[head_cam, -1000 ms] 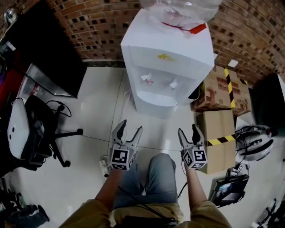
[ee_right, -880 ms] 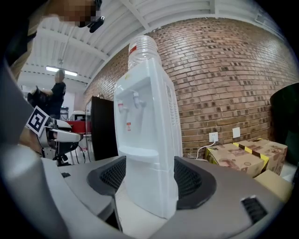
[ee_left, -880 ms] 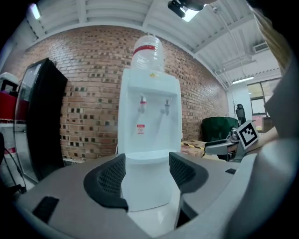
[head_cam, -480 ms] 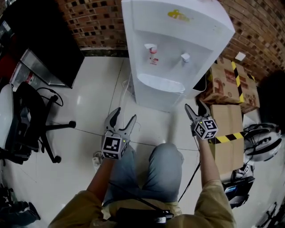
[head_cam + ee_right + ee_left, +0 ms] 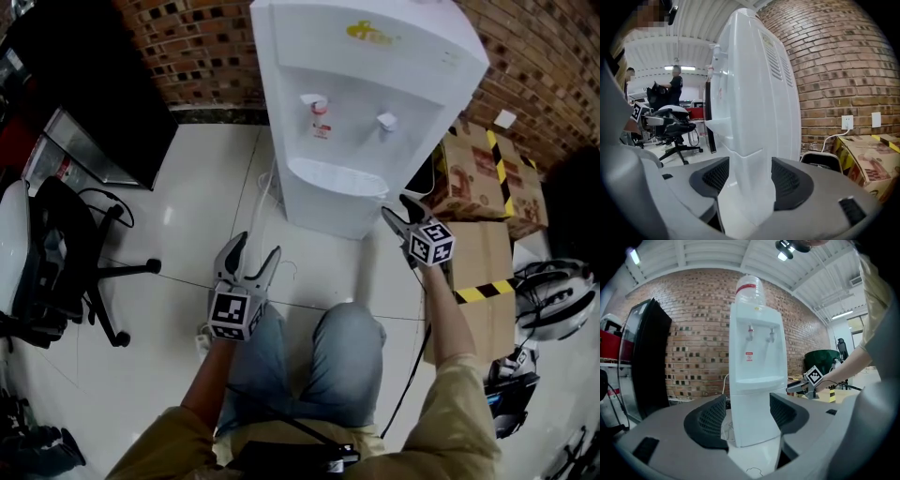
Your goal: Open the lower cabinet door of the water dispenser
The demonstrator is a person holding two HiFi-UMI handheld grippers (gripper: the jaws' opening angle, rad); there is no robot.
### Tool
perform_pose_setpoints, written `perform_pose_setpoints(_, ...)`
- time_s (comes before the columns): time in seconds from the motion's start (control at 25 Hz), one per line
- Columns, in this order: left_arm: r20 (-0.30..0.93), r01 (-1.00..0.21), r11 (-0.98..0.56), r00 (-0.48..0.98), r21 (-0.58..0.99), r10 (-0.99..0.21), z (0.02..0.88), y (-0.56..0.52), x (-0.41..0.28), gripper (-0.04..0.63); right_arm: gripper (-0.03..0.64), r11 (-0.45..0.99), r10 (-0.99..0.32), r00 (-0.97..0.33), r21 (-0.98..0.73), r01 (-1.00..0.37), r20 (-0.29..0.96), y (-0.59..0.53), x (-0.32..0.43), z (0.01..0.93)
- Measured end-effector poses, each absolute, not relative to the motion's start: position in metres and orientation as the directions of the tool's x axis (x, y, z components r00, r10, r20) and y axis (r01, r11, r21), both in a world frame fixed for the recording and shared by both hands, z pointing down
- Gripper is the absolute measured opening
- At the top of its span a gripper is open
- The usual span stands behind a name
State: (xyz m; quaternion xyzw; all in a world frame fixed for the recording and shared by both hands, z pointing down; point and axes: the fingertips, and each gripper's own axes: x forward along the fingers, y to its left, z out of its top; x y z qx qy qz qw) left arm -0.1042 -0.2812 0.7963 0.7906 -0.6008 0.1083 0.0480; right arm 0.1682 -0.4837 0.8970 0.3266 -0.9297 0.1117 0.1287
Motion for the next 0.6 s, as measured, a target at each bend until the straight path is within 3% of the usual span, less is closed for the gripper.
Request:
perform_pose_setpoints(0.44,0.24,-0.966,-0.254,0.237,-0.043,-0.941,0.794,-0.274,-0.109,0.279,0.261,0.841,-0.463,-0.808,-0.107,-0.531,0.365,-0.492,0.155,0.905)
perform_pose_setpoints(0.6,0.235,-0.964,-0.259,0.239,-0.055,-0.942,0.805,-0.272,-0.11,0.279,0.199,0.848,-0.447,-0.802,-0.098,-0.521,0.398,-0.485,0.157,0.906)
